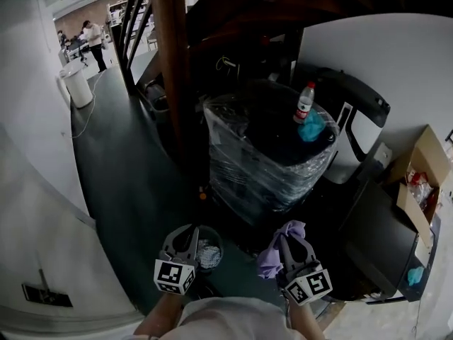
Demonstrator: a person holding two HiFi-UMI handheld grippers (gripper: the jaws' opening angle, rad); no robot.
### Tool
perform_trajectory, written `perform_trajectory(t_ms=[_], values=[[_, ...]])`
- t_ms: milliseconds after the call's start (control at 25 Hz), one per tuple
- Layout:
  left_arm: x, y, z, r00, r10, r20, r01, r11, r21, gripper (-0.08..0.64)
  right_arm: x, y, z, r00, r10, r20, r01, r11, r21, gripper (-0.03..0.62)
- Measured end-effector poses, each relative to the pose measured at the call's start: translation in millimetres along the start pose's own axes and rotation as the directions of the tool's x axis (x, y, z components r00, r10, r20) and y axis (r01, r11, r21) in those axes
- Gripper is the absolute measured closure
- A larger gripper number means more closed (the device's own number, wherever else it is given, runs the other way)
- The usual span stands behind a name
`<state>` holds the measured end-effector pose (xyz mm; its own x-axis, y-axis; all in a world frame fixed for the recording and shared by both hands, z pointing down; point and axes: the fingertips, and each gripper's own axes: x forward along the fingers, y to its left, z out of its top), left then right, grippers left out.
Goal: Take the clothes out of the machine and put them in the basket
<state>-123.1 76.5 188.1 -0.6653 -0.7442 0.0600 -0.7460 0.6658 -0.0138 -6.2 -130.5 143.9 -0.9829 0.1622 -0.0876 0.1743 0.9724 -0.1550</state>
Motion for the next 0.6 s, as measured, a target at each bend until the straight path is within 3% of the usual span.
perform_trajectory(t_ms=[320, 600], values=[[-40, 117, -8, 0.994, 0.108, 0.007, -0.108, 0.994, -0.011, 0.538, 101, 67, -15, 0.996, 0.089, -0.003, -0.089, 0.996, -0.005, 0.565], [-82, 166, -25, 0.967, 0.254, -0.001, -0.253, 0.965, -0.071, 0.538, 160, 124, -33, 0.963, 0.265, -0.042, -0.265, 0.964, 0.01, 0.565]])
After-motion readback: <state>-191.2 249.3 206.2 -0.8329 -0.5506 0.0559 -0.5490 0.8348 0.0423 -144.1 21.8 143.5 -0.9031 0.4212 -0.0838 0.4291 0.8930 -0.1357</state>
